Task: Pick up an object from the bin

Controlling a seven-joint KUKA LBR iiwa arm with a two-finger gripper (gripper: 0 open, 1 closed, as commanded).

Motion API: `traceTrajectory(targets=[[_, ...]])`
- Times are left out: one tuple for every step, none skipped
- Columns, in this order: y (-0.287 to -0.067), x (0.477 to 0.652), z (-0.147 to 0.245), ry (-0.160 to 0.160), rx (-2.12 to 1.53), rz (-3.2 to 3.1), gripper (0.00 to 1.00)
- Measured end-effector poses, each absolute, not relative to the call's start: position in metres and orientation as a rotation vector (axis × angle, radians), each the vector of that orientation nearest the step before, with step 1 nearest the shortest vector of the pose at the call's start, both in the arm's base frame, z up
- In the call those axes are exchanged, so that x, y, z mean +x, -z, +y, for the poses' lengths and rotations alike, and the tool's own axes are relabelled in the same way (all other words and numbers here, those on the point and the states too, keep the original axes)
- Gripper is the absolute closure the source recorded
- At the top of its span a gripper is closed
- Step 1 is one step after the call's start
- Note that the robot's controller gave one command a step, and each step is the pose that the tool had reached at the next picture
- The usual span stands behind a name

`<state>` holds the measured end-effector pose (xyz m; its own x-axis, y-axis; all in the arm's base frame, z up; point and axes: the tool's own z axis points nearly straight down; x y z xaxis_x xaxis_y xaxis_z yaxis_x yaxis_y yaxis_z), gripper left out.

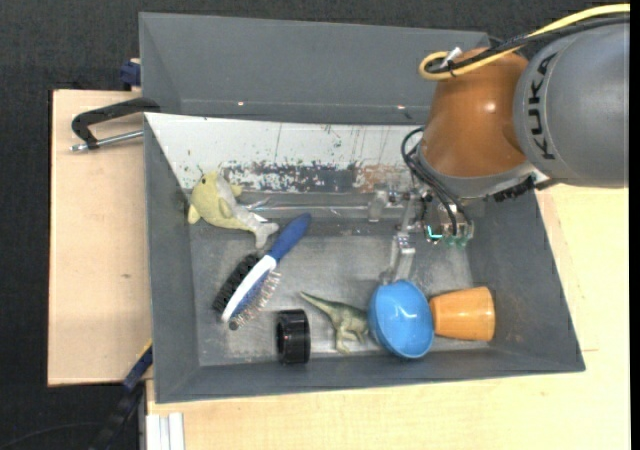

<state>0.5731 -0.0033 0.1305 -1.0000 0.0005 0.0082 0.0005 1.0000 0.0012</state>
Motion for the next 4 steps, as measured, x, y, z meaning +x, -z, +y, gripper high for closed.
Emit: traceTrajectory(targets=[[-0.089, 0.514, -0.033, 0.001, 0.396, -3.110, 0.00], [-0.070, 0.493, 0.005, 0.003, 0.820, -3.032, 0.00], [-0.073, 0.497, 0.005, -0.001, 0.820, -3.045, 1.00], [-0.244, 0.498, -0.012, -0.006, 0.815, -3.050, 1.00]])
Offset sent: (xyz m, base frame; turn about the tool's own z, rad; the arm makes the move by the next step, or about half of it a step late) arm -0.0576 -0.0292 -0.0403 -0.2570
